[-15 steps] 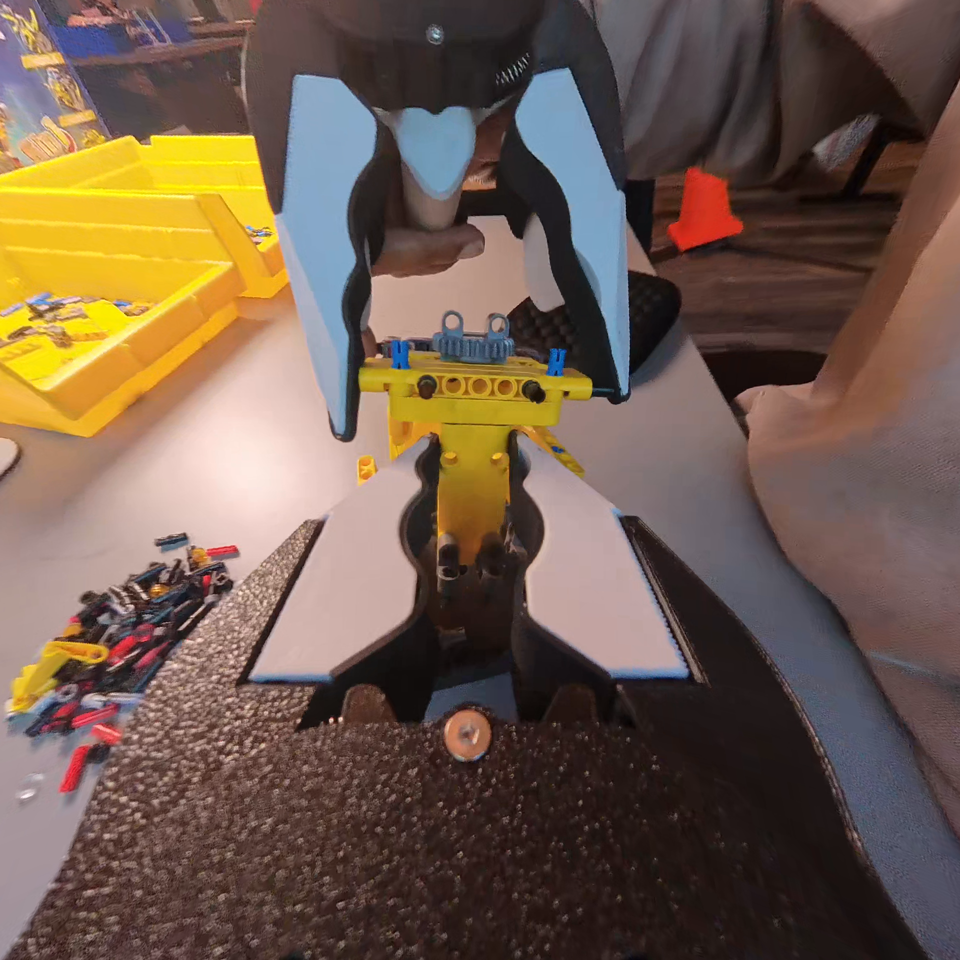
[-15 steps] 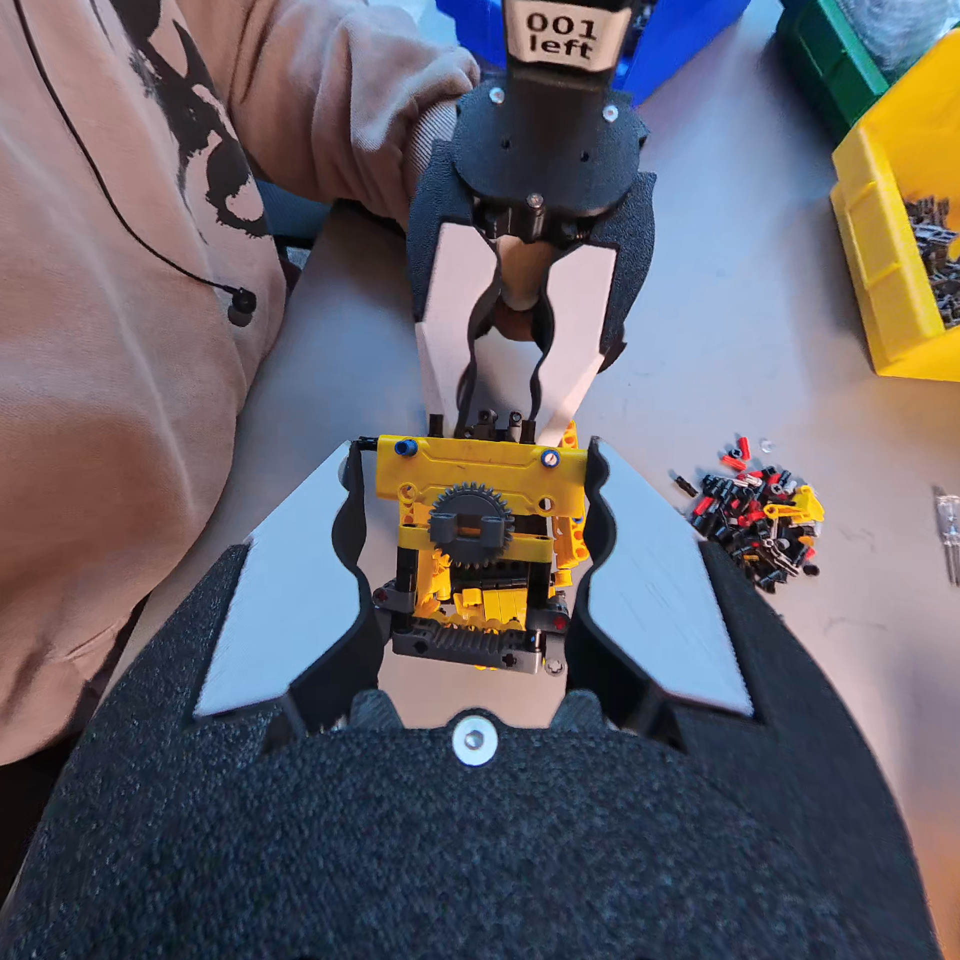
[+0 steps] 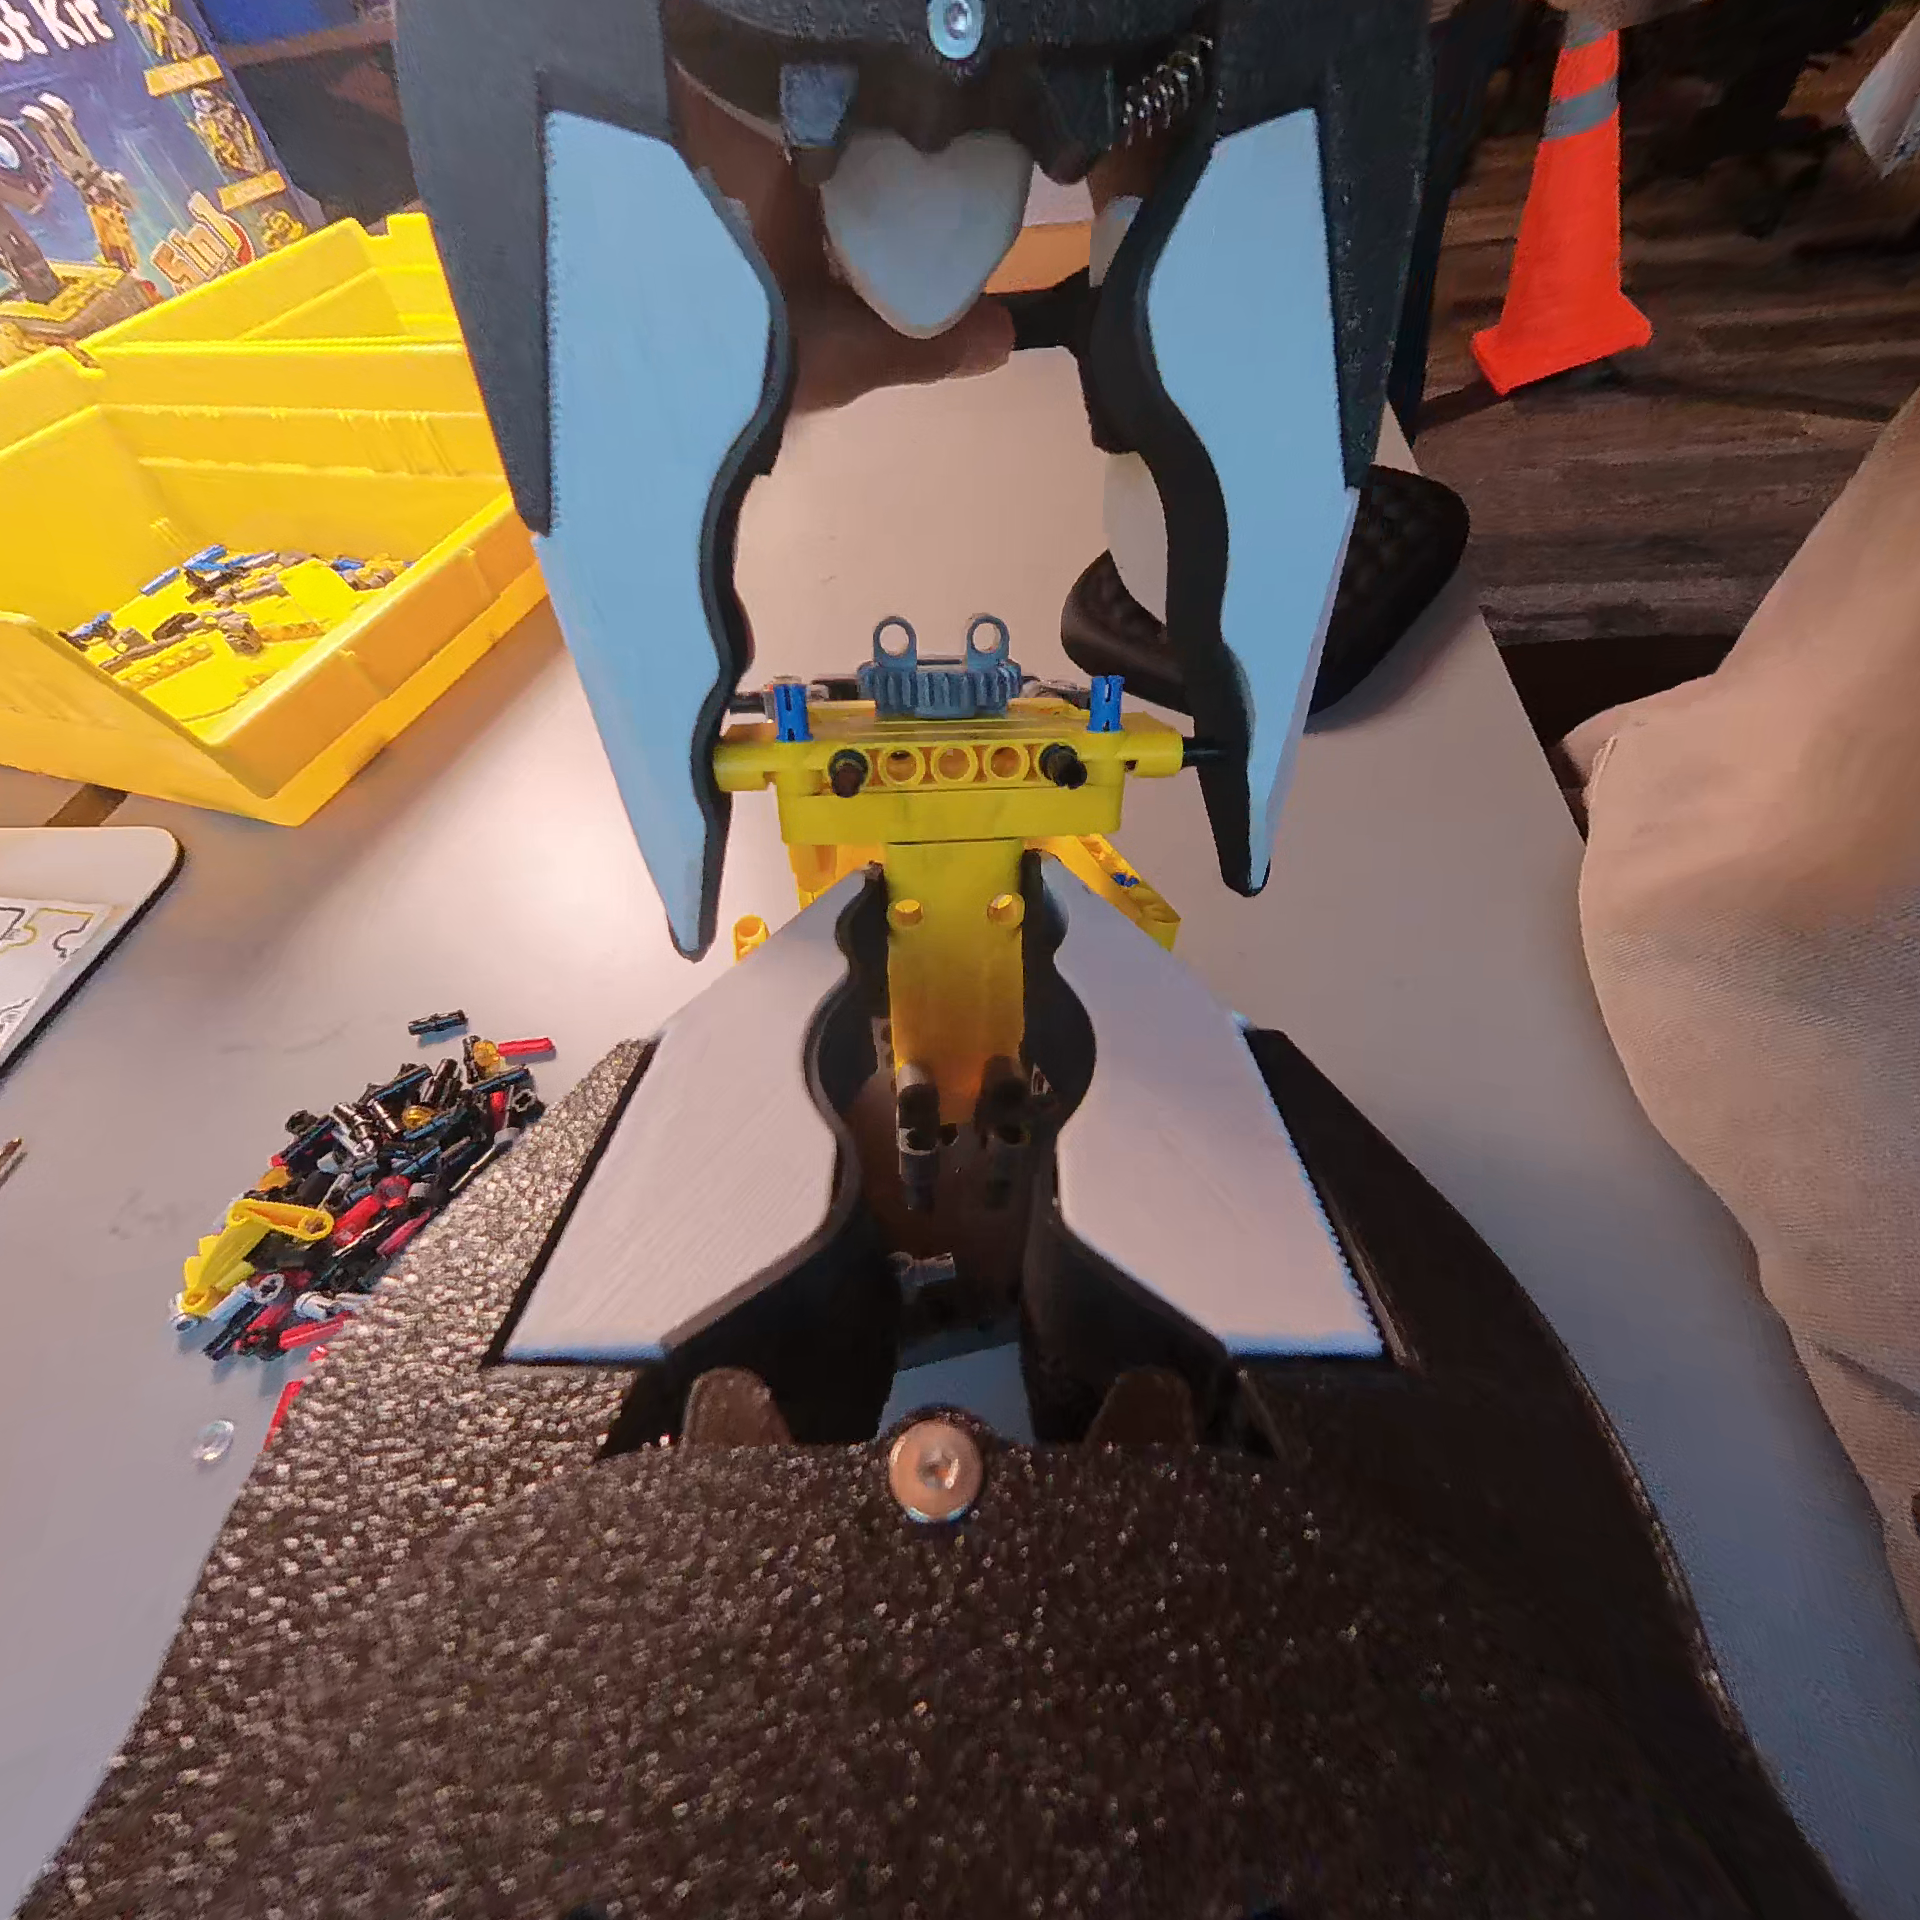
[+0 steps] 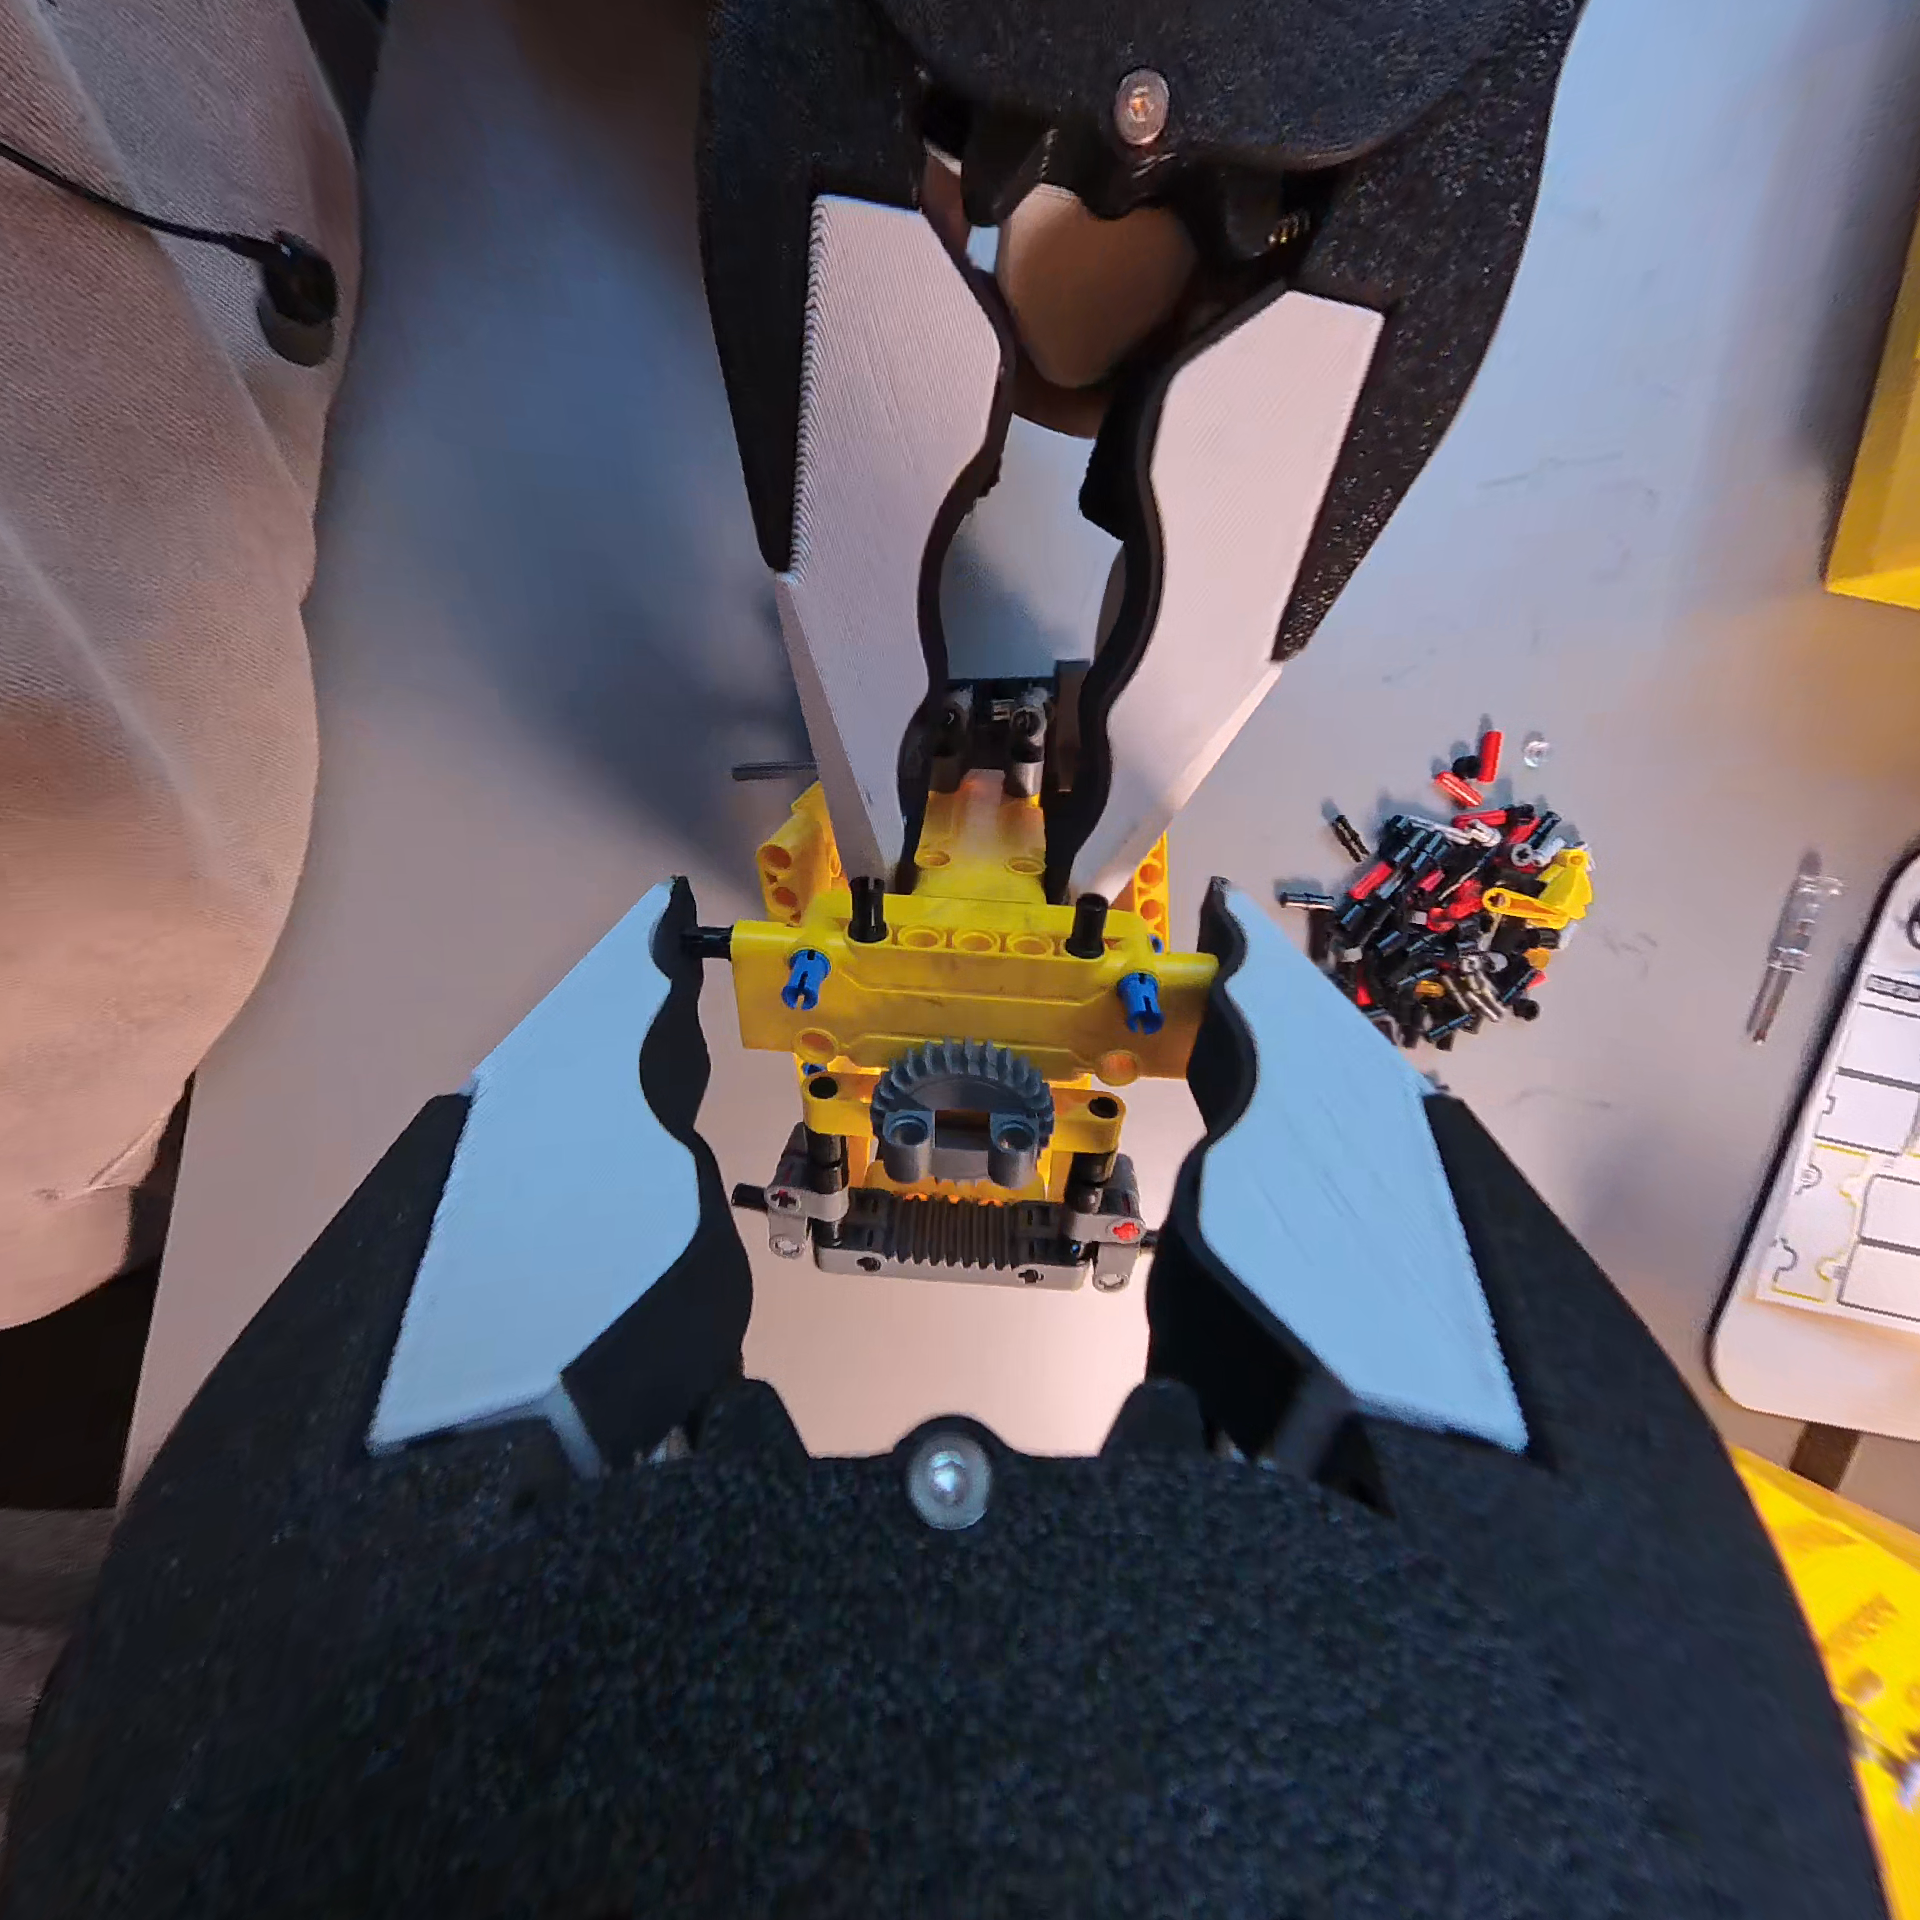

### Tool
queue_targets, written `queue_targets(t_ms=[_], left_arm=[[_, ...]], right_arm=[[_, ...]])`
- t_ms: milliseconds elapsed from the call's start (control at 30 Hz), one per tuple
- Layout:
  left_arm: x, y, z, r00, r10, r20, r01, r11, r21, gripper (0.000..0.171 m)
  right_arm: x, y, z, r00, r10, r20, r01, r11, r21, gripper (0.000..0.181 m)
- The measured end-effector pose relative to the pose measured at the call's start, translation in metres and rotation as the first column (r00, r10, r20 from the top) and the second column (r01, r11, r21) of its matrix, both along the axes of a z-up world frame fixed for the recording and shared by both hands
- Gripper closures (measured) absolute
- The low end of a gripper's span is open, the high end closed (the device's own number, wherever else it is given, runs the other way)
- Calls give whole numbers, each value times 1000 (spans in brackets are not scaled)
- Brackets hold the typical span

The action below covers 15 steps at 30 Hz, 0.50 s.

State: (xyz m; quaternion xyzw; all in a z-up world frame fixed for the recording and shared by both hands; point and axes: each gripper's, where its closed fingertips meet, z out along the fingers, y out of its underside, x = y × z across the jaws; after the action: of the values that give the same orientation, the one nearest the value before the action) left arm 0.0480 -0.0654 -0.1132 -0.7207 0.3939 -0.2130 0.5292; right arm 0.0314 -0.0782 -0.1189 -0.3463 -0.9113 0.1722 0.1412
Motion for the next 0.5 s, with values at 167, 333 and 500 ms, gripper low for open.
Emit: queue_targets(t_ms=[167,333,500], left_arm=[[3,-2,9,997,-25,79,23,999,22,146],[5,-1,15,990,-27,139,22,999,38,147],[10,-3,19,982,-46,185,38,998,47,146]], right_arm=[[4,-2,9,1000,-20,-5,19,993,-116,87],[6,-1,14,1000,-19,-18,16,989,-146,88],[11,-4,18,1000,-14,-15,11,981,-194,88]])
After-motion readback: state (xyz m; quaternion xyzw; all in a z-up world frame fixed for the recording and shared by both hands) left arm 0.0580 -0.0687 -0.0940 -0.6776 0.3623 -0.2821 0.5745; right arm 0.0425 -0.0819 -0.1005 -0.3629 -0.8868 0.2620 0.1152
